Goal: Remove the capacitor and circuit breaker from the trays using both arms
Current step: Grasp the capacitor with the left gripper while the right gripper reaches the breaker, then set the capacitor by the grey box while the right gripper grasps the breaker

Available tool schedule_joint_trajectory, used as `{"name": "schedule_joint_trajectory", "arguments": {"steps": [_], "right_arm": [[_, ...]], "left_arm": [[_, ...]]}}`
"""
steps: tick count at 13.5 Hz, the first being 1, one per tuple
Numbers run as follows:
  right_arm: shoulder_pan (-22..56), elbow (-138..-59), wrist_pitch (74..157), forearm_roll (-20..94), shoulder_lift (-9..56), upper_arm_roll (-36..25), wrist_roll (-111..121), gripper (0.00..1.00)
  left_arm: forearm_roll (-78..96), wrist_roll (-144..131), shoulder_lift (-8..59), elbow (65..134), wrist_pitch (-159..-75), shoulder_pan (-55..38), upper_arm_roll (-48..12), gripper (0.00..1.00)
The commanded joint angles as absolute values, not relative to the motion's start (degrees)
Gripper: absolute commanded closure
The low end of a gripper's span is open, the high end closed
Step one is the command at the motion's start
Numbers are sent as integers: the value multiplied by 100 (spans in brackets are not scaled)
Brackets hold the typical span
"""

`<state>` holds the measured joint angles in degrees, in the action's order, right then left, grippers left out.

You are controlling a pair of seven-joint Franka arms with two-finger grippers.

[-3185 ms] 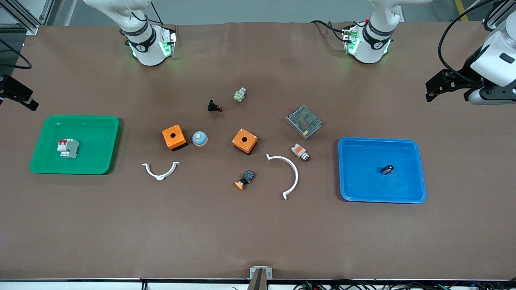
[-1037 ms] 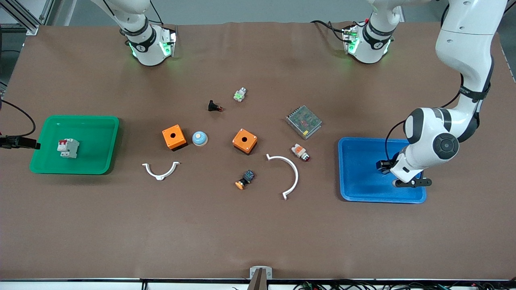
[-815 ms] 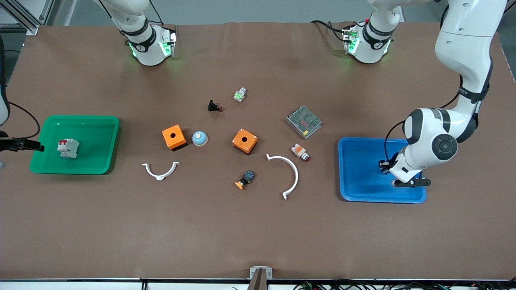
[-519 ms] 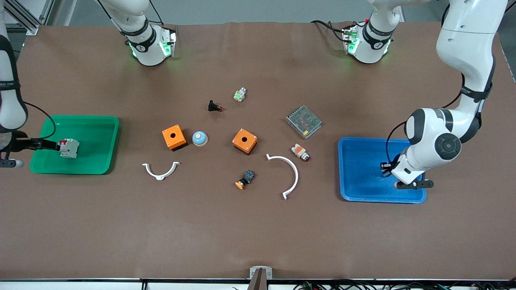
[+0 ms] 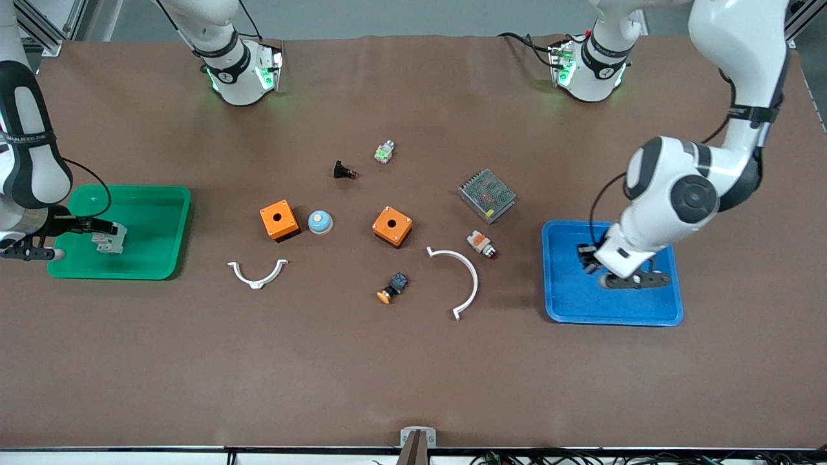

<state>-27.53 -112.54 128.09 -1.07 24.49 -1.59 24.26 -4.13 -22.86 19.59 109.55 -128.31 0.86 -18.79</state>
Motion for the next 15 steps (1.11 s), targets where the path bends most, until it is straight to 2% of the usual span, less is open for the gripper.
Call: {"name": "schedule_joint_trajectory", "arguments": {"steps": [1, 6, 9, 13, 15], "right_arm": [[-2900, -11452, 13121, -35, 2329, -70, 2549, 8], [-2900, -11575, 13377, -35, 2364, -62, 2549, 36], [-2900, -11593, 13351, -35, 2426, -62, 2549, 47], [-2857, -11610, 13281, -26, 2452, -62, 2531, 72], [-2821, -11540, 13009, -35, 2408, -62, 2523, 75]], "left_arm": [[-545, -3318, 2222, 10680, -12771, -506, -2048, 100], [-554, -4744, 2811, 10327, -12788, -1764, -2048, 100], [-1105, -5954, 3250, 10319, -12954, -2371, -2039, 100], [-1274, -6758, 3709, 10292, -13412, -2681, -2039, 100], [-1240, -6768, 3735, 10327, -13412, -2681, -2048, 99]]}}
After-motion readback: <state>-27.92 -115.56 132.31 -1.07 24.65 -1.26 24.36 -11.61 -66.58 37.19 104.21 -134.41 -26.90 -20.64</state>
